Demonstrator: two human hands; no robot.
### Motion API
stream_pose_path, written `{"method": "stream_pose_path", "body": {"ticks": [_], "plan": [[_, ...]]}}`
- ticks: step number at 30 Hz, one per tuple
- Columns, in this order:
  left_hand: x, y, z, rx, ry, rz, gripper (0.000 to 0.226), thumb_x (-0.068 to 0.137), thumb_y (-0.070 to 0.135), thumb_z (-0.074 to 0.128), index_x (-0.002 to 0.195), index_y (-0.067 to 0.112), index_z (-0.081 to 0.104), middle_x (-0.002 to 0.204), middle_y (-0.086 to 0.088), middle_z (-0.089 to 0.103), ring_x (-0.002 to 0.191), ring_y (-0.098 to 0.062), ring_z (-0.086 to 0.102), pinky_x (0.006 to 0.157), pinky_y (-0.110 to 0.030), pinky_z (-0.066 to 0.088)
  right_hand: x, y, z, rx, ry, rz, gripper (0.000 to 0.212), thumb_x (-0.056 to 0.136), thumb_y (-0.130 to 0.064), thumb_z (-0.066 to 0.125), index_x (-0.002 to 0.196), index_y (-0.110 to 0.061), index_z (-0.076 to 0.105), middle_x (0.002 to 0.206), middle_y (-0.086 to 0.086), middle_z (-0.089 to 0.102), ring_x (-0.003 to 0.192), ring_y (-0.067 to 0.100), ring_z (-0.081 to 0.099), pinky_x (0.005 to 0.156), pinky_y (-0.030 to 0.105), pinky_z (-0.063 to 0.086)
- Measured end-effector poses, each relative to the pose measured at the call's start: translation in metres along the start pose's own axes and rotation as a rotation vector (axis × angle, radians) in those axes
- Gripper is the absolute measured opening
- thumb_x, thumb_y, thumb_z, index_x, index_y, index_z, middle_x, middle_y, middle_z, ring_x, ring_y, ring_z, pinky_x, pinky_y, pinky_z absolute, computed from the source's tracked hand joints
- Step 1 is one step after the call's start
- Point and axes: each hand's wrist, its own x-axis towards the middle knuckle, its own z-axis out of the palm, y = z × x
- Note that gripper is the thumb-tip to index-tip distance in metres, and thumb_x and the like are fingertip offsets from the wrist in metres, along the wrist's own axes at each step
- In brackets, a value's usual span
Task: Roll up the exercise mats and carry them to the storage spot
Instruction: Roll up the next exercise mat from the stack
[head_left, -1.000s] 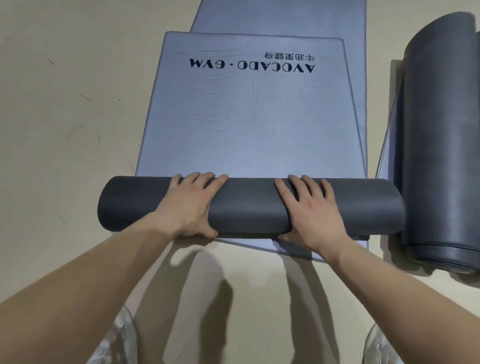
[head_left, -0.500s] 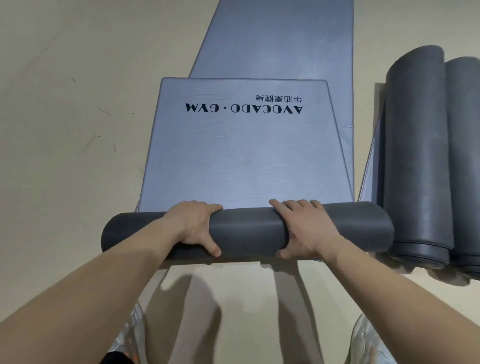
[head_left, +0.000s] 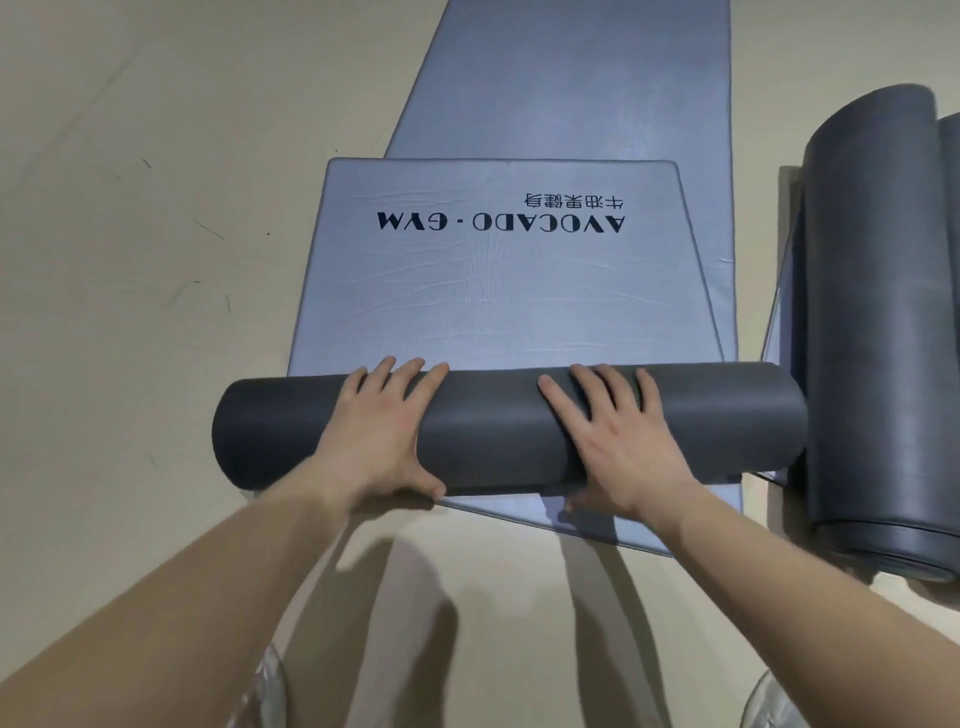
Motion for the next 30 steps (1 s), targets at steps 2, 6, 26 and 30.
{"method": "stream_pose_path", "body": {"ticks": [2,6,26,30], "plan": [[0.019,-0.007,-0.010,-0.010,-0.041,0.028,0.144,0.053,0.086,0.071,0.161,0.029,-0.007,0.170,-0.001,0.007,0.156,-0.030,0.005,0.126,-0.051,0.008,0.003,-0.005,0.014,0.016,0.081,0.000,0.151,0.031,-0.070,0.090,0.158,-0.023,0.025,0.153,0.019,0.037,0.140,0.043,0.035,0.111,0.066,0.023],[0.014,0.004,0.004,0.095,0.052,0.010,0.141,0.054,0.085,0.069,0.159,0.027,-0.005,0.167,-0.005,0.011,0.152,-0.035,0.014,0.121,-0.059,0.013,0.038,0.013,0.000,-0.002,0.047,-0.045,0.139,0.037,-0.079,0.076,0.154,-0.030,0.018,0.146,0.008,0.043,0.129,0.037,0.045,0.107,0.058,0.032],[-0.043,0.011,-0.006,-0.050,-0.073,-0.016,0.123,0.056,0.082,0.072,0.158,0.038,0.018,0.155,0.002,0.039,0.141,-0.025,0.038,0.118,-0.048,0.028,-0.054,-0.030,0.010,0.163,-0.033,0.019,0.142,0.051,-0.081,0.077,0.160,-0.032,0.001,0.167,0.010,0.019,0.153,0.031,0.016,0.122,0.053,0.008],[-0.074,0.018,0.030,-0.072,0.133,-0.075,0.129,0.058,0.091,0.061,0.162,0.038,0.004,0.171,-0.004,0.006,0.156,-0.036,0.004,0.124,-0.056,0.002,-0.026,-0.014,-0.013,0.199,-0.079,-0.005,0.139,0.049,-0.084,0.072,0.159,-0.037,0.002,0.165,0.003,0.018,0.152,0.026,0.016,0.124,0.049,0.009]]}}
